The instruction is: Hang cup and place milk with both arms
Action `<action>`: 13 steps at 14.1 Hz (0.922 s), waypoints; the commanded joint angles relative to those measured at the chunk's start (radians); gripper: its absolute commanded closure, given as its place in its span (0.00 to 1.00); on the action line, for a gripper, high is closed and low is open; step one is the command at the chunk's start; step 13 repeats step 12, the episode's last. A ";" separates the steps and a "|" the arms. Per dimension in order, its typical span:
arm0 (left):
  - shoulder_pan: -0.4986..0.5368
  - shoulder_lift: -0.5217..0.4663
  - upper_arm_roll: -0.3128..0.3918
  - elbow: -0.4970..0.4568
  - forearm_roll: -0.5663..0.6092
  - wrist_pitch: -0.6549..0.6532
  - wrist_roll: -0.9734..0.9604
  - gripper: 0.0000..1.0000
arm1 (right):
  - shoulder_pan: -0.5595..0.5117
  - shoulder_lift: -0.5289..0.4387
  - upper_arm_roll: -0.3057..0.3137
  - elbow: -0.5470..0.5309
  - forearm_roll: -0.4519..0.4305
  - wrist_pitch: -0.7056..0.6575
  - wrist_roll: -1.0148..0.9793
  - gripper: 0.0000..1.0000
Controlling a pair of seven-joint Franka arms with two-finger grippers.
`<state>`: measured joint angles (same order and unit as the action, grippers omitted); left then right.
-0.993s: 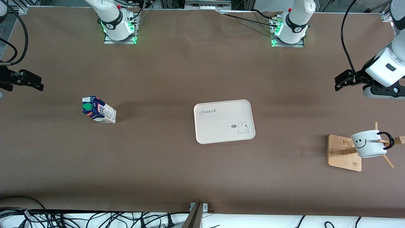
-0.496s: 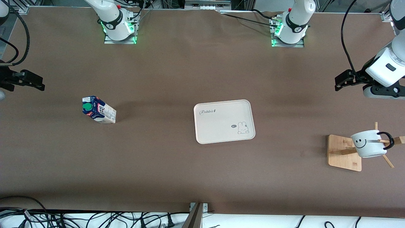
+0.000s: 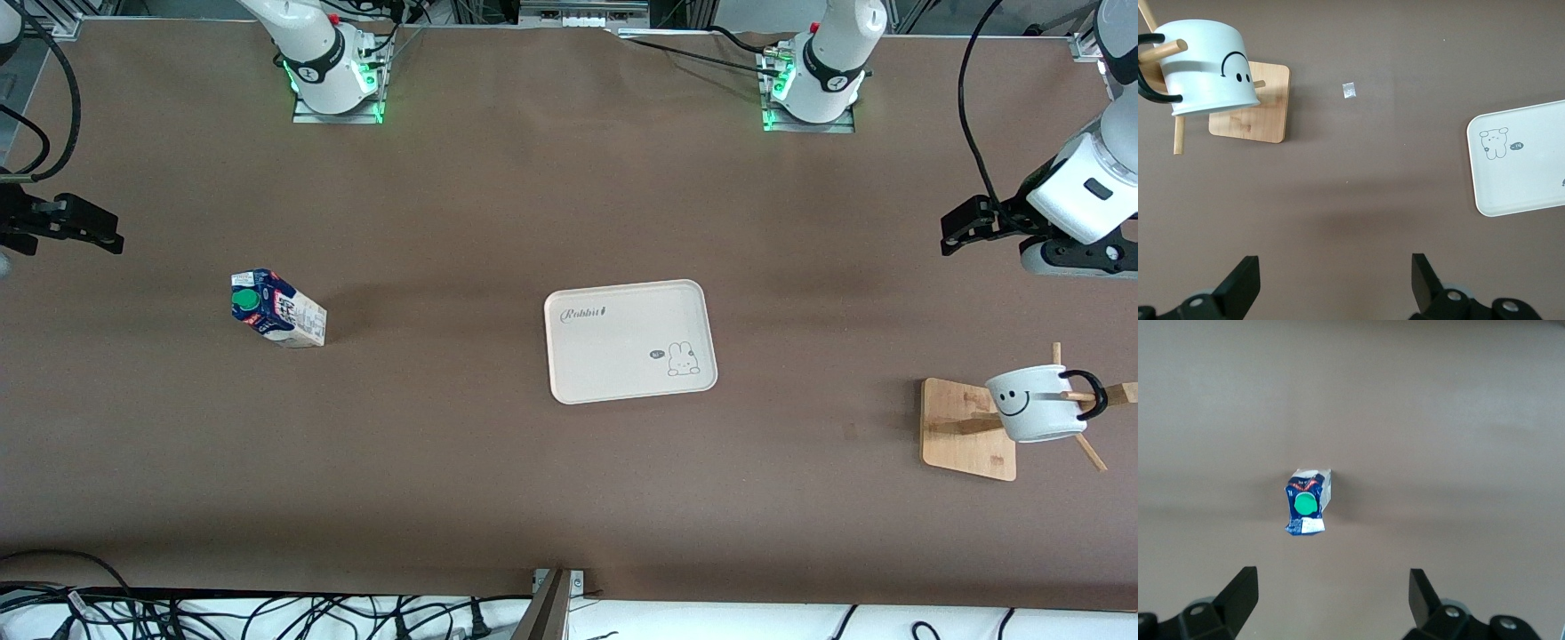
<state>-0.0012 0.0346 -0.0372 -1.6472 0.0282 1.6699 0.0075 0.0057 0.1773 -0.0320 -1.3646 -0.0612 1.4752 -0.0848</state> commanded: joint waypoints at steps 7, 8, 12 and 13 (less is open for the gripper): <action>0.001 -0.004 0.002 0.017 -0.016 -0.022 -0.004 0.00 | 0.003 -0.013 -0.013 0.006 0.038 -0.050 0.011 0.00; 0.001 -0.004 0.002 0.017 -0.014 -0.022 -0.004 0.00 | 0.003 -0.013 -0.013 0.006 0.040 -0.047 0.011 0.00; 0.001 -0.004 0.002 0.017 -0.016 -0.022 -0.004 0.00 | -0.004 -0.012 -0.017 0.006 0.041 -0.050 0.010 0.00; 0.001 -0.004 0.002 0.017 -0.016 -0.022 -0.004 0.00 | -0.004 -0.012 -0.017 0.006 0.041 -0.050 0.010 0.00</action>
